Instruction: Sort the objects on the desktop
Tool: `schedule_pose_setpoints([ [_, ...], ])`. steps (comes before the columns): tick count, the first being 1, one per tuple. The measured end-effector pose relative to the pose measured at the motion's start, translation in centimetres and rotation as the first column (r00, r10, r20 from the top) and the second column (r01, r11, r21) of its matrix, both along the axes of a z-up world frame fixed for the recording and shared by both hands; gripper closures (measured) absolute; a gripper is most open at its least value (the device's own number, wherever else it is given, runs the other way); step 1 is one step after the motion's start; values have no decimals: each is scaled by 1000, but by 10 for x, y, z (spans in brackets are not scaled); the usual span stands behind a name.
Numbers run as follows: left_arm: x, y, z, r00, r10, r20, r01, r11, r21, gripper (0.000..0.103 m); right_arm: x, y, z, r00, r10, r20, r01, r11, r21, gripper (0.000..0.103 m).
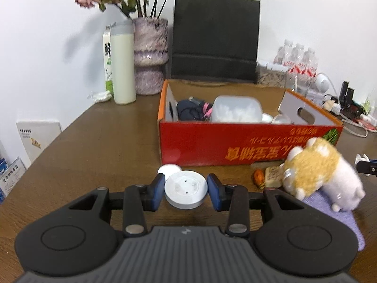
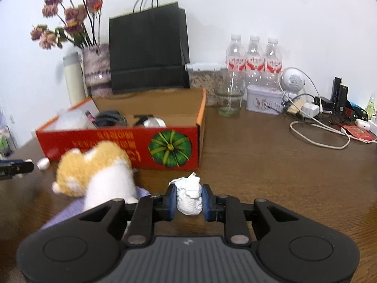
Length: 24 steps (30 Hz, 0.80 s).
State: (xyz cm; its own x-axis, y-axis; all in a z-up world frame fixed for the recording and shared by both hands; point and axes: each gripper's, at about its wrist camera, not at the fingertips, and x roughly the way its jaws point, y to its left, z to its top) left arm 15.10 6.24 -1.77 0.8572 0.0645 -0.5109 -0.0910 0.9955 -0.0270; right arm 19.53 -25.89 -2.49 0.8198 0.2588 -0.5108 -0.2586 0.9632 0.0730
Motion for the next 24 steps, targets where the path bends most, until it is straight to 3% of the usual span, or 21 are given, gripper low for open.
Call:
schedule_pose_setpoints([
  [13,-7,-19,59,983,-76,166,79,997,-10,63,-7,23,36,994,62,86,-66,997,44,82],
  [24,23,-42,84,964,-128,235,136,991,-18,63,10,61,73,976,128,179,-134,991,25,82],
])
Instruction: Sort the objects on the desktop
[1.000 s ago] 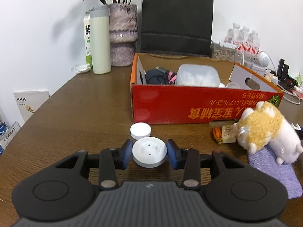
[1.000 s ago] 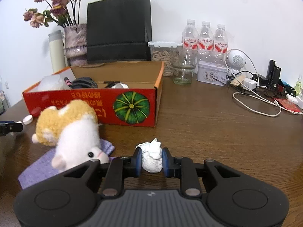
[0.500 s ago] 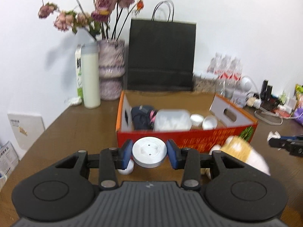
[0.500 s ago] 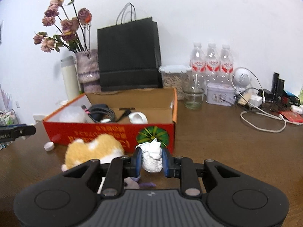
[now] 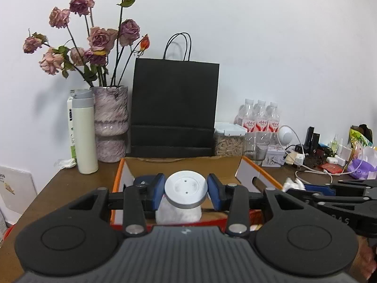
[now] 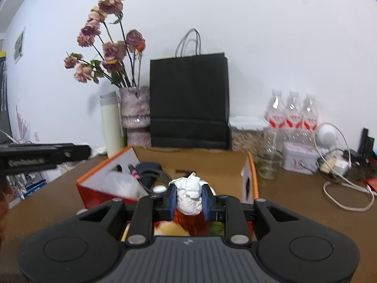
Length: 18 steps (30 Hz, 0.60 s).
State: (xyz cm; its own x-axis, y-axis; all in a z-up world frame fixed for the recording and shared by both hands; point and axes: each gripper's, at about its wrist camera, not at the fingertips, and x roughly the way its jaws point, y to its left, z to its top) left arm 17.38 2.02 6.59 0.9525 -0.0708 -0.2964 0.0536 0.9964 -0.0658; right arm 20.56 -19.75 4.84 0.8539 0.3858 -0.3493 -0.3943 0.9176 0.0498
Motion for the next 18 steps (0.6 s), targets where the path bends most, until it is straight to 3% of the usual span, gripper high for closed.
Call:
schedule_pose_setpoints([
  [7,19,-3,-2,1000,-7,3,7,1000,-20,63,23,18,9,999,19,30,-19,1000,6,82],
  [18,73,5,-15,999,23,-29,-25,999,-38,63,83,36,-4,1000,19,-2,-19,1000,8,82],
])
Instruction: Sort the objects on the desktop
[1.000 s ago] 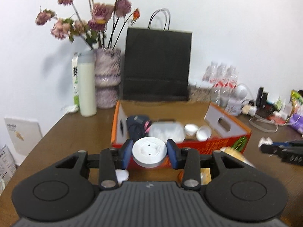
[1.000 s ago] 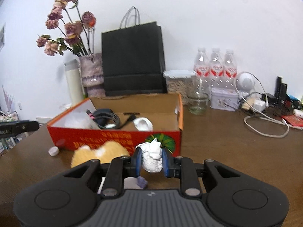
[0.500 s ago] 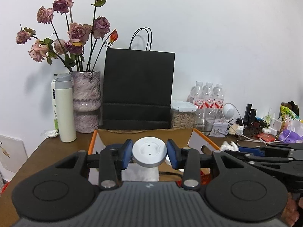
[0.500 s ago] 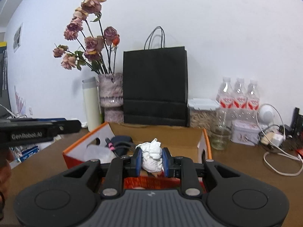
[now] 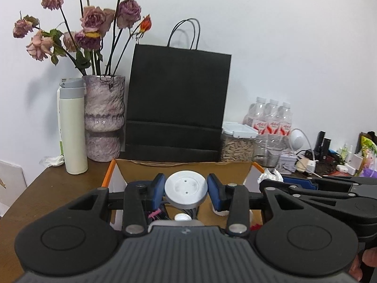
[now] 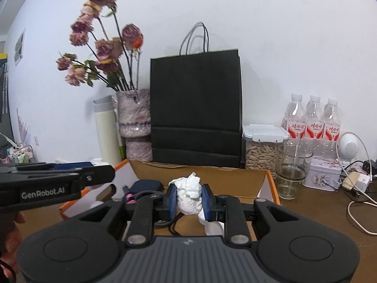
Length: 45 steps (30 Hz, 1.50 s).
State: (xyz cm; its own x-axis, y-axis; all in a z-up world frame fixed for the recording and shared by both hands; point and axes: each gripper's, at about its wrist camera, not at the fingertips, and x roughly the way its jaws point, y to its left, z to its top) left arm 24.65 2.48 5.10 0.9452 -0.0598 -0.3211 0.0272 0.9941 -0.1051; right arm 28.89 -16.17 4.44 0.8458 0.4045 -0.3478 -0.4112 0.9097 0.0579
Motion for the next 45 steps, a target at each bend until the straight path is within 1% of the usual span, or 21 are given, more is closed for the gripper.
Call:
schedule_pose_setpoints([
  [2,12,3,-2,1000,14,-2,-14,1000,2,63,14,2,-5,1000,-9,-6,9,1000,-12,82],
  [9,52,15,-12,997,63,-32,-63,998,5,63,60,9,-26,997,-41,-66,37,998,-52,82],
  [16,78,19,-21,995,68,-70,-67,998,10,63,84,18,-38,995,-40,-97,32,996,-83,82],
  [22,83,18,-31,992,64,-111,-63,998,15,63,88,17,-44,991,-42,-124,31,996,-87,82],
  [32,84,16,-36,990,70,-120,-66,997,39,63,87,16,-49,989,-46,-142,32,995,-99,82],
  [41,84,9,-39,988,62,-139,-54,996,65,63,87,15,-50,985,-44,-166,28,995,-99,79],
  [42,83,9,-40,988,63,-140,-54,996,66,61,87,15,-49,985,-45,-165,29,995,-100,77],
  [44,83,8,-39,988,63,-140,-54,996,67,56,86,15,-48,985,-48,-163,31,994,-102,70],
  [45,82,8,-39,988,66,-138,-57,996,68,51,86,15,-48,986,-50,-161,33,994,-103,64],
])
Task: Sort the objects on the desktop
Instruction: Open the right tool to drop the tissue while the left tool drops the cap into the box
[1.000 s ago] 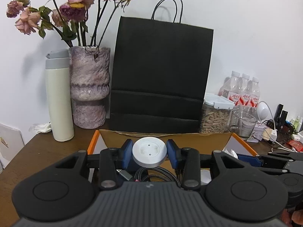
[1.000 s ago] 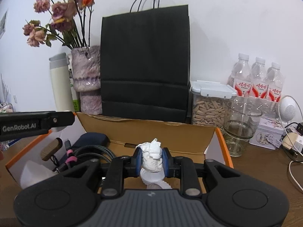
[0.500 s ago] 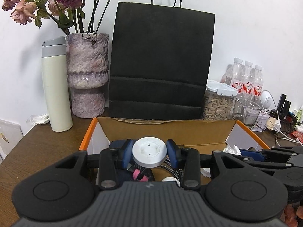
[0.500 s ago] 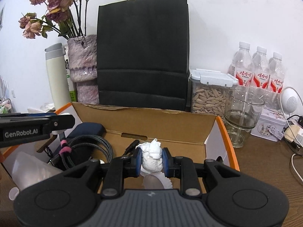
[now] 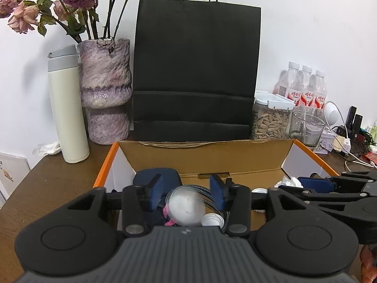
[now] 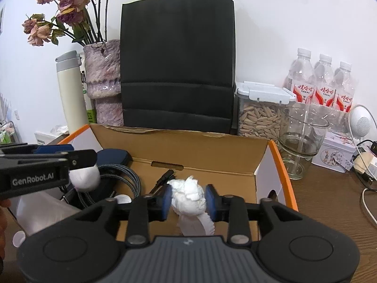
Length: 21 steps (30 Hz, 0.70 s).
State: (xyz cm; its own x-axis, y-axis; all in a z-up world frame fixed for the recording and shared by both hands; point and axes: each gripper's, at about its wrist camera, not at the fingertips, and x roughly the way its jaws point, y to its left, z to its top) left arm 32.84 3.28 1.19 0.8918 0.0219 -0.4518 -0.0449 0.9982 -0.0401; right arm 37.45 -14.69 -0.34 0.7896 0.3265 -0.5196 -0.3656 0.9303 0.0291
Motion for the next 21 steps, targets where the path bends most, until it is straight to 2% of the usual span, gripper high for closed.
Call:
schedule_pose_setpoints([
  [2,-1,0,1,1000,4,3,-4,1000,0,42,0,0,0,1000,-7,2,7,1000,-6,47],
  [4,-3,-1,1,1000,10,6,-10,1000,-4,27,-1,-1,1,1000,-19,11,19,1000,-12,26],
  [5,-4,0,2,1000,13,8,-13,1000,-6,25,-1,0,2,1000,-23,15,23,1000,-17,22],
  [7,-5,0,3,1000,19,13,-19,1000,-11,11,-2,0,4,999,-25,23,26,999,-25,12],
  [9,-6,1,4,999,23,23,-23,999,-22,0,-3,0,5,999,-24,26,24,999,-29,10],
  [13,-6,5,5,999,38,23,-37,998,-58,0,-5,1,7,1000,-18,22,19,999,-36,10],
  [21,-7,9,6,997,73,21,-72,996,-58,0,-7,1,9,1000,-19,19,19,999,-33,10],
])
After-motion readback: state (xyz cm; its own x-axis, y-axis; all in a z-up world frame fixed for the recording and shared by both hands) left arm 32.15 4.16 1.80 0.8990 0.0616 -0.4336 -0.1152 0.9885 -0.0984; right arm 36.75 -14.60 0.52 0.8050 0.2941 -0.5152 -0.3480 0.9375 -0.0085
